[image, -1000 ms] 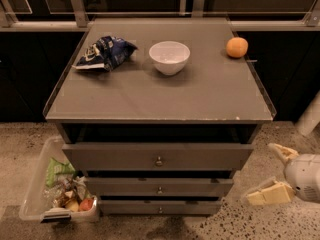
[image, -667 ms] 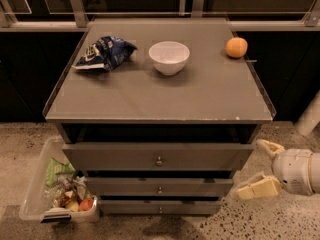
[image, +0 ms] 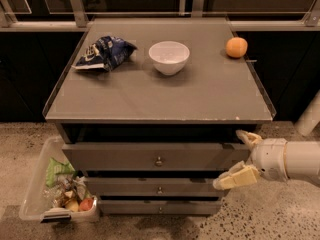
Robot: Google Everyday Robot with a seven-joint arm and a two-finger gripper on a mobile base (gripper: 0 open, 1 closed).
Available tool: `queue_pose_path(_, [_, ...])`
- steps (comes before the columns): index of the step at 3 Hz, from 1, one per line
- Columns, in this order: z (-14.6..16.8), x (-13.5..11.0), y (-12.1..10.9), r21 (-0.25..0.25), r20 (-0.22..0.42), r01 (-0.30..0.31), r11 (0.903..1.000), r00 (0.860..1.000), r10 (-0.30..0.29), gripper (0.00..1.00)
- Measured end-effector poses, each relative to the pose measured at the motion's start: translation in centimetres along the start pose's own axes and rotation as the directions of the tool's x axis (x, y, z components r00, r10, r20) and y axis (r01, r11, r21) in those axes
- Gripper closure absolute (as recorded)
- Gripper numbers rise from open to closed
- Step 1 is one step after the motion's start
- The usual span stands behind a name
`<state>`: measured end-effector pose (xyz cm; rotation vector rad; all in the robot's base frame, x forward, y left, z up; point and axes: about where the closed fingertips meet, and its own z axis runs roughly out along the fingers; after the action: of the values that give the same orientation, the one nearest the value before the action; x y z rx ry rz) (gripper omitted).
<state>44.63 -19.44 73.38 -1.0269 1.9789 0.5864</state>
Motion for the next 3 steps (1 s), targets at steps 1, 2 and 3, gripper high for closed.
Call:
queue_pose_path(1, [0.0, 0.0, 0.0, 0.0, 0.0, 0.0, 1.0, 1.0, 0.0, 0.0])
queue_pose_path(2, [-0.2, 0.3, 0.0, 0.02, -0.018, -0.004, 0.9998, 1.0, 0.005, 0.0])
queue_pose_path(3, [0.9, 0.8, -0.5, 0.036, -0.029, 0.029, 0.9989, 0.999, -0.028, 0.0])
